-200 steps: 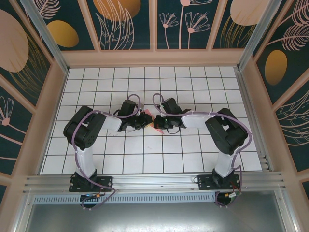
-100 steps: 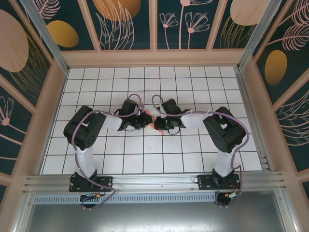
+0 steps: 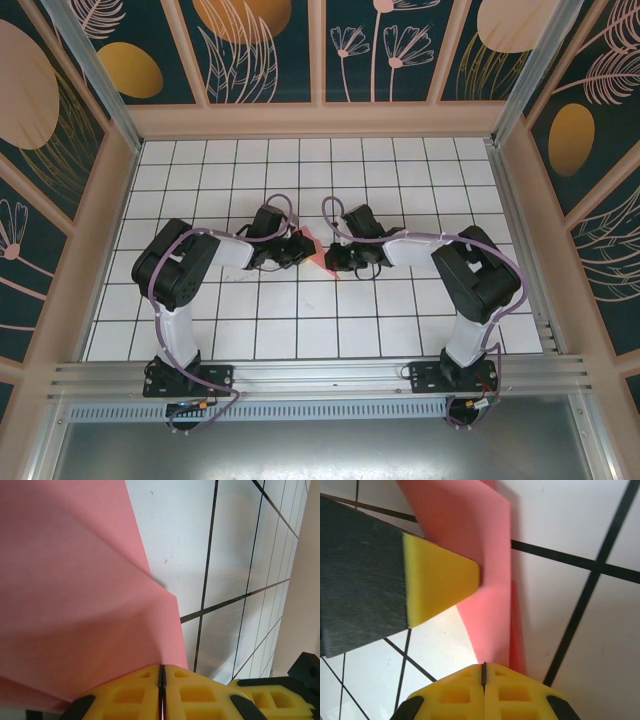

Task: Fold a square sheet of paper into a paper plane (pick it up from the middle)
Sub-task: Fold the wing for the fifth time at the center of the table.

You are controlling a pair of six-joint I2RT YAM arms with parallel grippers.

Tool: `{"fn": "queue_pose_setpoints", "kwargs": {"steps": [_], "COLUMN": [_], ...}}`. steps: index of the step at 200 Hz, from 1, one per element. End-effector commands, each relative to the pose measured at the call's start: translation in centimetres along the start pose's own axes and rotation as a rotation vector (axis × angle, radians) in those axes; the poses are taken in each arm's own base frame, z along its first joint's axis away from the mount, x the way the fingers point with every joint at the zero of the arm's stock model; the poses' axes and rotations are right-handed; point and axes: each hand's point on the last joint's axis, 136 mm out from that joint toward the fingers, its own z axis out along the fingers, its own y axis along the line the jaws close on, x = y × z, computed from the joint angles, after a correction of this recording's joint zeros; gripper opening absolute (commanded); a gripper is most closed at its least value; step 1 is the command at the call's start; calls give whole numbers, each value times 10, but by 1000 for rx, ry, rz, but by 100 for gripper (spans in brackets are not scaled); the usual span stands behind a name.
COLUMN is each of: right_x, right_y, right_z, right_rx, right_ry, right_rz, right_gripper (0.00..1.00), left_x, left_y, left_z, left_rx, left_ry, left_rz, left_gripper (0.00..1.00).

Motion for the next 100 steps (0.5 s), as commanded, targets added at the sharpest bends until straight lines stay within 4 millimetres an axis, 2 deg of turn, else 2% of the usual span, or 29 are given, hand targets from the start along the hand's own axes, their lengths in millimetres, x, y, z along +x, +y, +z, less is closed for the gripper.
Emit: {"fn": "queue_pose_setpoints", "kwargs": {"steps": [1, 32, 100], "right_x": [-6, 5, 23], "right_y": [22, 11, -17], "right_z": [-4, 7, 13], "right_rx": [-55, -27, 70], "right_ry": [4, 47, 98], "right_rz": [-29, -7, 25], "right_gripper": [0, 0, 0], "left_x": [-3, -2, -2], "left_y": [71, 73, 80], "left_z": [6, 7, 7], "left_rx": [-247, -249, -282], "left_ry": [-71, -69, -73], "left_rz": [-31, -37, -44], "left_gripper": [13, 12, 13]}}
